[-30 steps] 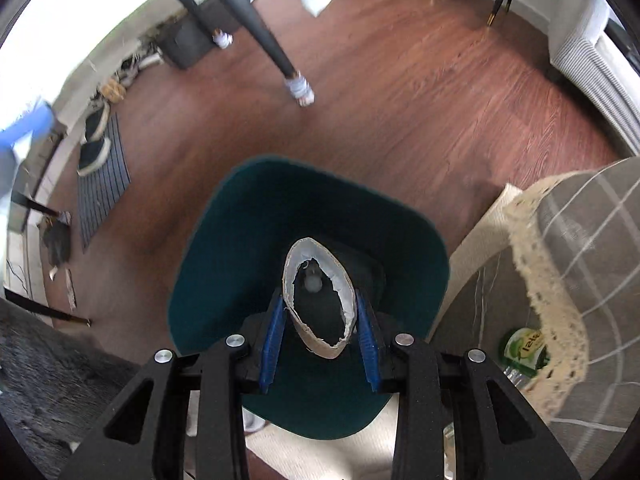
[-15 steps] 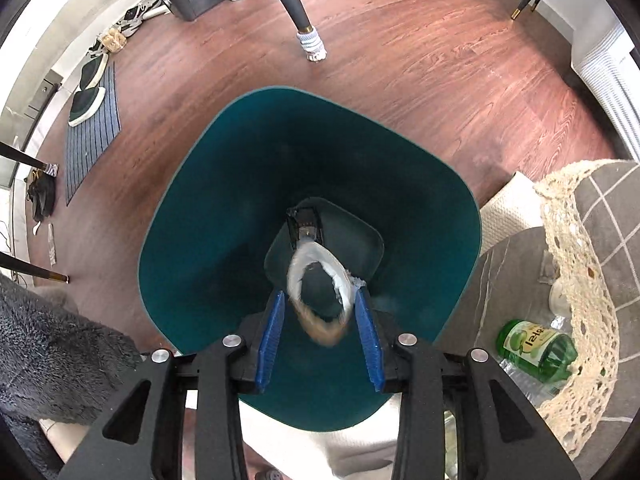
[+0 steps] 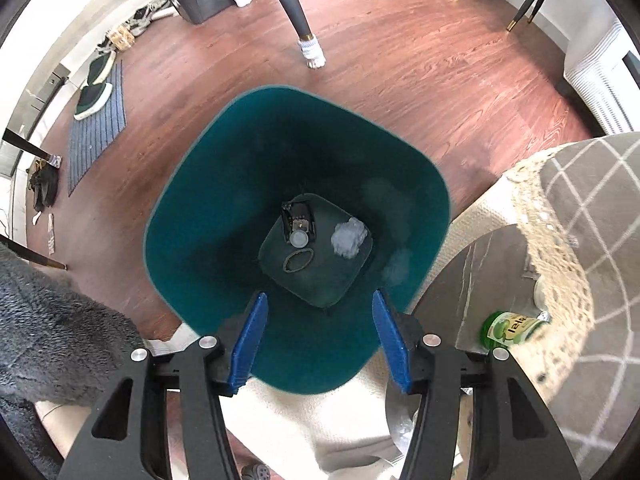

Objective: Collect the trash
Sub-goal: 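Move both grippers back to the table, left toward the white round puck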

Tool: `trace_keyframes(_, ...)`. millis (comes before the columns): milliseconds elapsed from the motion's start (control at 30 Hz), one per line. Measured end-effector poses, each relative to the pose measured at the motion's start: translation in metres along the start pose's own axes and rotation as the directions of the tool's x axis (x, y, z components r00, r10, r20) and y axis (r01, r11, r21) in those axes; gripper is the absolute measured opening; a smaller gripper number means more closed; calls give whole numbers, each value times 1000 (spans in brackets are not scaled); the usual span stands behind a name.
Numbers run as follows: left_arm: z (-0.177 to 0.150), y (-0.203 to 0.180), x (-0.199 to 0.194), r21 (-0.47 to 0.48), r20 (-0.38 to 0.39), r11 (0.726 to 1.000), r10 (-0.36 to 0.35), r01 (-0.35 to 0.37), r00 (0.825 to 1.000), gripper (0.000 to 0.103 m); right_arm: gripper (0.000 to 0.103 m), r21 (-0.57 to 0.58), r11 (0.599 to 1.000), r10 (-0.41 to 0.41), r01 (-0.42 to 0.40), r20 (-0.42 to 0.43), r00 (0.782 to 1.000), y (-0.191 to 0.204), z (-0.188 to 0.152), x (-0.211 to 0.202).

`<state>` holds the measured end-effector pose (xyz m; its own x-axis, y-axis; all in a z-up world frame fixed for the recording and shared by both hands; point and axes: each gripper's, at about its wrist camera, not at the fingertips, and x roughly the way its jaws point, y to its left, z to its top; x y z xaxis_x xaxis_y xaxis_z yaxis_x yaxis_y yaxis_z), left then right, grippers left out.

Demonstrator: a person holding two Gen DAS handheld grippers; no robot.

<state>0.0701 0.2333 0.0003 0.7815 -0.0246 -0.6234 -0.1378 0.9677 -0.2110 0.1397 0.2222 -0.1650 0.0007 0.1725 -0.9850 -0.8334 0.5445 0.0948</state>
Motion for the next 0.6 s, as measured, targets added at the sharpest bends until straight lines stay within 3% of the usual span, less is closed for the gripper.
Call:
trace_keyframes(333,16,-14,-2,5,44,1000,2,-2,999,50,55,-34,999,27,-21,154,988,8,-10,-61)
trace_keyframes(600,30,-23,-2,41,84,998,35,-39,996,56,52,-34,999,19,-8,319,948,0,-20,-122)
